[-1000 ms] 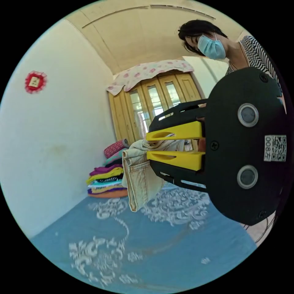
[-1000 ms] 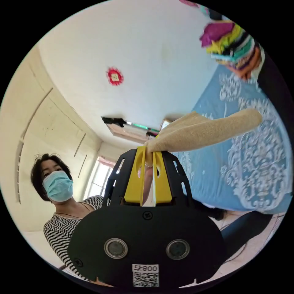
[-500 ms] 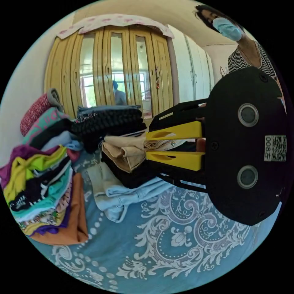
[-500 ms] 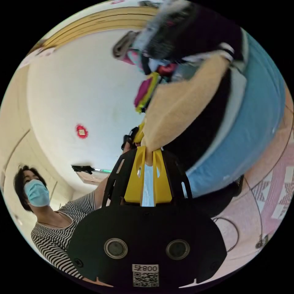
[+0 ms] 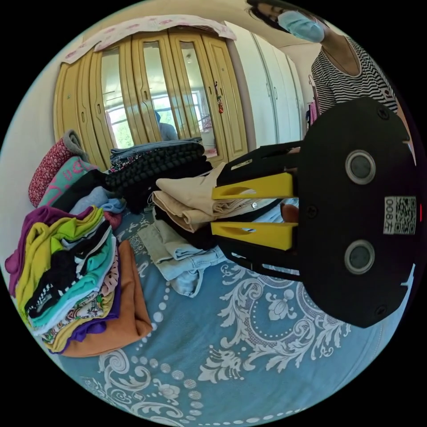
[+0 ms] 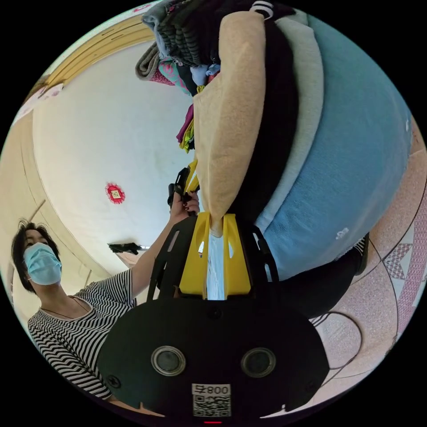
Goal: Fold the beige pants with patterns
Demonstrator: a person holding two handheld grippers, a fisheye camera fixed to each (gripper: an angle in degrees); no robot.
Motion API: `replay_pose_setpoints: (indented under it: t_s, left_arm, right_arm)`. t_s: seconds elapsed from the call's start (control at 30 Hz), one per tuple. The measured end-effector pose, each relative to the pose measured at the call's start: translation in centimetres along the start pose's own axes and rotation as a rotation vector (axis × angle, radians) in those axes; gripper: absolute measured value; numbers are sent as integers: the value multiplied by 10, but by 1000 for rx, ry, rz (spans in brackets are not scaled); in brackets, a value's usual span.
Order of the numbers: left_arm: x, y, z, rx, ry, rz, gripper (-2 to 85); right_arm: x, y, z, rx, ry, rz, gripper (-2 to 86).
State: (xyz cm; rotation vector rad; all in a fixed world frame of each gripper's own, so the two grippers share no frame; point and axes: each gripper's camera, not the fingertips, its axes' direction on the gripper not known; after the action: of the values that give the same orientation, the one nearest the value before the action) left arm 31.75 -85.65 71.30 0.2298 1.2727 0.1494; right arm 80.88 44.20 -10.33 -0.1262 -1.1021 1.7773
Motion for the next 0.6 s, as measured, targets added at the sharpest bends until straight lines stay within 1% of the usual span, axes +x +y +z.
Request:
replay_pose_setpoints:
  t_s: [0.1, 0.17, 0.23, 0.3, 0.37, 0.43, 0.5, 0.57, 0.6]
  left_arm:
    - [-6, 3, 19, 85, -46, 47, 72]
    - [-5, 6, 31, 139, -65, 86, 65]
    - [2, 9, 56, 157, -85, 174, 55]
    - [7, 7, 83, 127, -106, 238, 45]
    - [8, 3, 116, 67, -173, 281, 32]
    - [0, -5, 161, 0, -328, 291, 17]
    - [-10, -9, 193, -53, -461, 299, 10]
    - [-20, -10, 216, -79, -507, 313, 6]
    - [-25, -9, 228, -83, -526, 339, 5]
  right_arm:
    - [-14, 12, -13, 31, 4, 13, 25]
    - [-36, 22, -26, 73, 56, -2, 16]
    - [-57, 27, -35, 115, 85, -37, 8]
    - [-81, 27, -39, 146, 125, -95, 5]
    - [-117, 20, -35, 145, 223, -201, 3]
    - [-139, 12, -23, 131, 316, -267, 2]
    - [-155, 6, -6, 109, 440, -323, 1]
    - [-165, 2, 24, 41, 628, -364, 1]
    - [-167, 4, 37, 14, 673, -363, 1]
